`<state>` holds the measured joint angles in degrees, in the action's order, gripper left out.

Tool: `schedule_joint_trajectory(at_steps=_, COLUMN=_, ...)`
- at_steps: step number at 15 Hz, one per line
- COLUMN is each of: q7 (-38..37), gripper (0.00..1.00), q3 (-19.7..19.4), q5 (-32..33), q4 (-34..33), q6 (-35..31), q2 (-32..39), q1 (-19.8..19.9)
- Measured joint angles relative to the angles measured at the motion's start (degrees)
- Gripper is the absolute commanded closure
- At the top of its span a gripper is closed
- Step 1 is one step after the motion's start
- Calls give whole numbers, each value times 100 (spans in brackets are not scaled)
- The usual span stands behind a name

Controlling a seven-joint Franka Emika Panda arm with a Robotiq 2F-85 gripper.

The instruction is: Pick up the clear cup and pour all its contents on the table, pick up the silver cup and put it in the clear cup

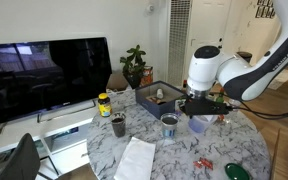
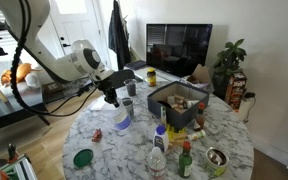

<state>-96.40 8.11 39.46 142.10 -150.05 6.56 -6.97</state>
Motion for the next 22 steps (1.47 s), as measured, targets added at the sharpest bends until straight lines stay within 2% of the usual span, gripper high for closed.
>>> schedule_joint_trajectory(at_steps=3, q7=715, gripper=99, q3=-29, q5=-889, q4=-8, q6=-193, q2=281, q1=20)
schedule_joint_trajectory(at_steps=6, q7=1109, gripper=99, q3=-76, q5=-1477, q4=-49, q6=-195, q2=534, q1=6)
schedule_joint_trajectory(at_steps=10, q7=1389, gripper=99, q3=-149, q5=-2029, q4=-126, q6=-195, q2=745, q1=-33)
schedule_joint_trajectory(at_steps=14, q7=1438, gripper=99, q3=-311, q5=-2212, q4=-180, q6=-216, q2=888, q1=-132)
schedule_joint_trajectory(at_steps=15, q7=1438, gripper=72, q3=-361, q5=-2213, q4=-193, q6=-221, q2=917, q1=-158)
schedule_joint_trajectory(at_steps=16, q7=1438, gripper=71, q3=-409, q5=-2213, q4=-205, q6=-230, q2=945, q1=-184)
schedule_joint_trajectory(at_steps=17, q7=1432, gripper=65, q3=-459, q5=-2215, q4=-218, q6=-232, q2=969, q1=-213)
schedule_joint_trajectory(at_steps=22, q7=1433, gripper=28, q3=-563, q5=-2268, q4=-266, q6=-241, q2=951, q1=-296)
